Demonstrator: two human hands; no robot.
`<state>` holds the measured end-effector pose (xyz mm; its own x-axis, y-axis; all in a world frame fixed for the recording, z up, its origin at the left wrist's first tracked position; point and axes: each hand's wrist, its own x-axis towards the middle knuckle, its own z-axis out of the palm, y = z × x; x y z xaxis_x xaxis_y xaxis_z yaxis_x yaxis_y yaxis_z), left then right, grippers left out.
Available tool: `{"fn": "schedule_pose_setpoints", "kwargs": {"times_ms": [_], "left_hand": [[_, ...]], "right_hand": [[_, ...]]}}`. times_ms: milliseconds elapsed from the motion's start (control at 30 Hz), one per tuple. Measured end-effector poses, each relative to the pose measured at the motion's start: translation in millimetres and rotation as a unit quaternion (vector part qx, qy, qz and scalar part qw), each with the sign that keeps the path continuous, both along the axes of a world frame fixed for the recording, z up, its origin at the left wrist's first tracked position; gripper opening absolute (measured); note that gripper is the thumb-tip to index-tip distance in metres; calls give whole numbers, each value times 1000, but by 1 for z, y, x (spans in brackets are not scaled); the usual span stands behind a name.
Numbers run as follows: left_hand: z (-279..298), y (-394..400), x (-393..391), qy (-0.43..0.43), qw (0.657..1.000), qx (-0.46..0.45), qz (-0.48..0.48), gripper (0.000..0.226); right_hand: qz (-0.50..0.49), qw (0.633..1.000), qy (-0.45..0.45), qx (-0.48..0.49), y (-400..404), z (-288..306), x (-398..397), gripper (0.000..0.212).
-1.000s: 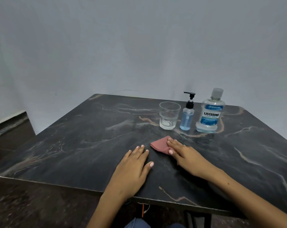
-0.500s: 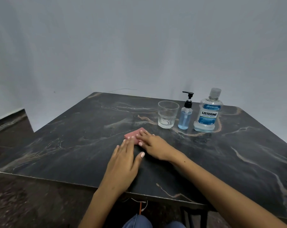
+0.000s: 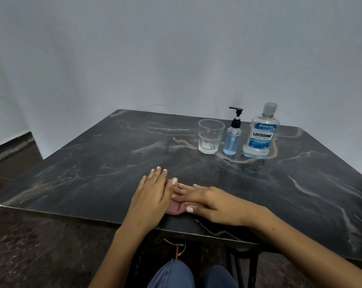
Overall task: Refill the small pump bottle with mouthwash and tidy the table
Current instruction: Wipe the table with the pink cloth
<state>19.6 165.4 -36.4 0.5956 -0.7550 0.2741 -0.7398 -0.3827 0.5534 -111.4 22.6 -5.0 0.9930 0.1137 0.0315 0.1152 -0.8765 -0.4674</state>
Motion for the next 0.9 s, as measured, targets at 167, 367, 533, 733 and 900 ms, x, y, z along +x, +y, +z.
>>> {"fn": "schedule_pose_setpoints", "kwargs": {"times_ms": [167, 367, 533, 733, 900], "left_hand": [[1, -14, -11, -6, 999, 17, -28, 59], [1, -29, -25, -41, 996, 47, -71, 59], [-1, -27, -24, -46, 994, 53, -78, 59], [-2, -29, -24, -47, 994, 44, -86, 59], [-1, -28, -25, -39, 995, 33, -82, 59]], "right_hand": [[-26, 1000, 13, 12, -13, 2, -45, 41], [-112, 993, -2, 28, -27, 2, -107, 40], [-237, 971, -28, 29, -38, 0, -155, 40], [-404, 913, -31, -41, -66, 1, -161, 40], [-468, 883, -15, -21, -79, 5, -105, 42]]}}
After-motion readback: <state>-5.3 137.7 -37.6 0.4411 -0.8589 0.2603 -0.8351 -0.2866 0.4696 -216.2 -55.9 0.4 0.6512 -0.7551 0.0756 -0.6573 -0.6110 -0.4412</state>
